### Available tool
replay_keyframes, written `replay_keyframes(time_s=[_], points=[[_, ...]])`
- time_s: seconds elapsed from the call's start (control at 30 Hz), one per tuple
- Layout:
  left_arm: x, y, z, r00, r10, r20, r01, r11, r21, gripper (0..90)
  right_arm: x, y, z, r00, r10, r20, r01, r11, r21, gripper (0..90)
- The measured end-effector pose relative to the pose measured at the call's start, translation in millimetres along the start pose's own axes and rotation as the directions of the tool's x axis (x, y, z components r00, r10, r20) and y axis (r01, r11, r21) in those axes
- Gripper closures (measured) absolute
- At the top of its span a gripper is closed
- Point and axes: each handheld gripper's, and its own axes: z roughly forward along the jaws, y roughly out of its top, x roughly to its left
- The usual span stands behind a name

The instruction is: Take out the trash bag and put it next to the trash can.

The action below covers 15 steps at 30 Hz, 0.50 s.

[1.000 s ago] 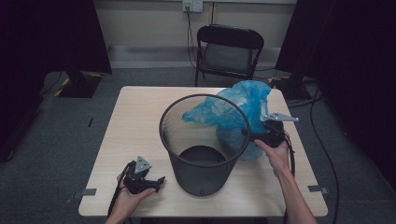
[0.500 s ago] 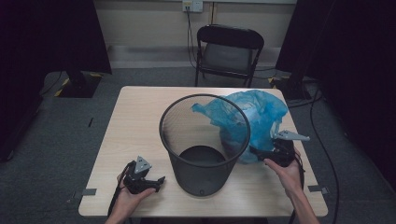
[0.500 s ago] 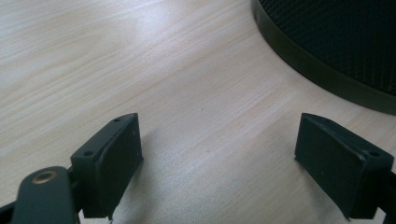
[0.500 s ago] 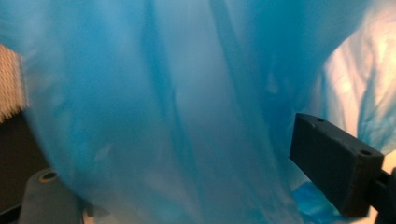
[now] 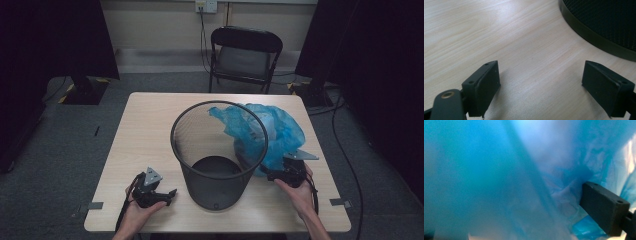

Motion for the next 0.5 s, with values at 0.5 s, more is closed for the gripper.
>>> replay_keyframes(time_s=[0.5], points=[[0.0,0.0,0.0,1.0,0.0,0.0,0.0,1.0,0.0,13.9,16.5,-16.5,-47.4,0.9996,0.003,0.029,-0.002,0.9993,-0.037,15.9]])
